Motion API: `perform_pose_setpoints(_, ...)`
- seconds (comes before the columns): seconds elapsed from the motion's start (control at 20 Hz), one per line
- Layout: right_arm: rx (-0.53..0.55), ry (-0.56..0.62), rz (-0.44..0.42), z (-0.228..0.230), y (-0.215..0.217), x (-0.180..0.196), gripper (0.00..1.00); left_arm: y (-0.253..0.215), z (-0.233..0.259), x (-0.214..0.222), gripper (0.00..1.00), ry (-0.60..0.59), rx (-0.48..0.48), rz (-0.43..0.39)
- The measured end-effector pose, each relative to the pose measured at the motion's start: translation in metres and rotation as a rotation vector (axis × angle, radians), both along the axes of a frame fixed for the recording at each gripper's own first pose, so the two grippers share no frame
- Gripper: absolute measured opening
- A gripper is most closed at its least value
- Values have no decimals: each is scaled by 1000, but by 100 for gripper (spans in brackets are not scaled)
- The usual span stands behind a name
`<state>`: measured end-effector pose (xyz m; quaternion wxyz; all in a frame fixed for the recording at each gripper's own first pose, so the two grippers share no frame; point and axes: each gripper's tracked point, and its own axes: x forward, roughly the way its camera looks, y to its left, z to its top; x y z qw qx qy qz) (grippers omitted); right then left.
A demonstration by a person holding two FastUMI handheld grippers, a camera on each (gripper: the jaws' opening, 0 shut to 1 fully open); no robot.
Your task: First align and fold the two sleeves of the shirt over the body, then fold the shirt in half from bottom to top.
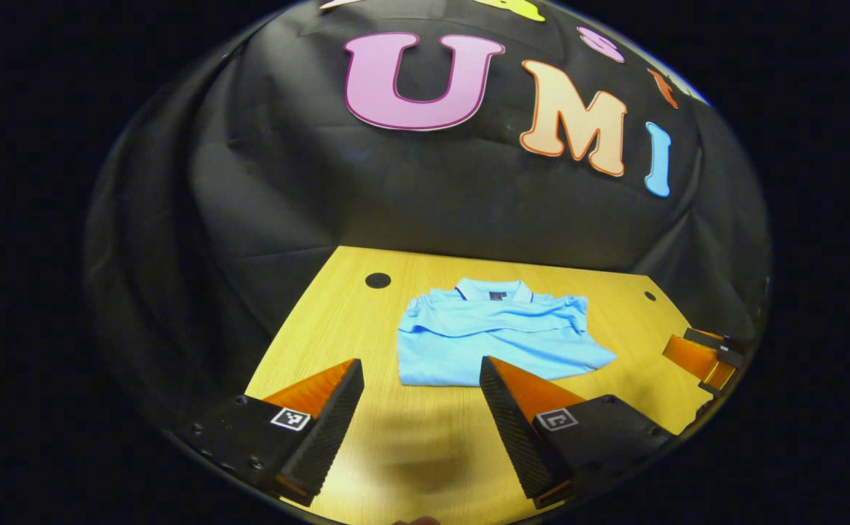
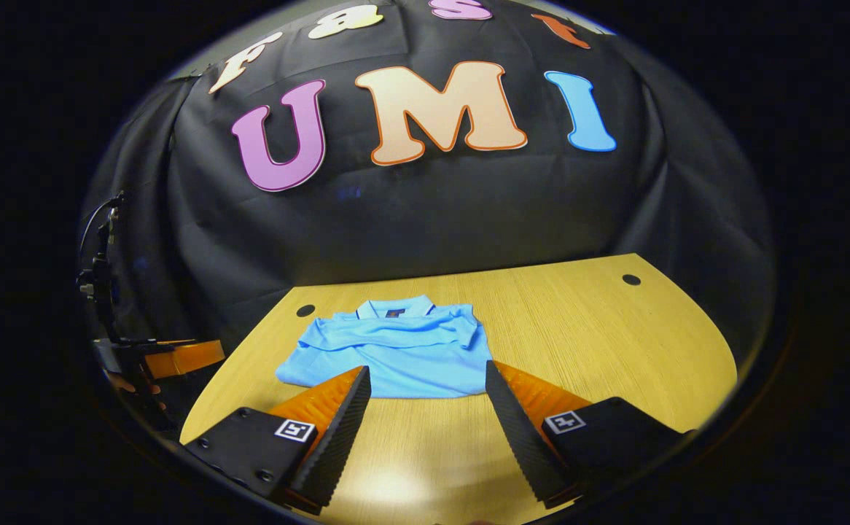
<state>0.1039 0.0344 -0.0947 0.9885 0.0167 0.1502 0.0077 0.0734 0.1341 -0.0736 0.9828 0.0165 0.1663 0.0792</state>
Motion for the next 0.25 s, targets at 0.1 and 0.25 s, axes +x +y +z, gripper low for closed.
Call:
perform_pose_setpoints(0.1,-1,-9,-8,4,-5,-12,93,-7,-6,-12,96,20,-17,-2)
perform_pose_setpoints(0.25,3,-18,-24,7,-9,-27,93,-11,-19,-27,96,59,-30,19)
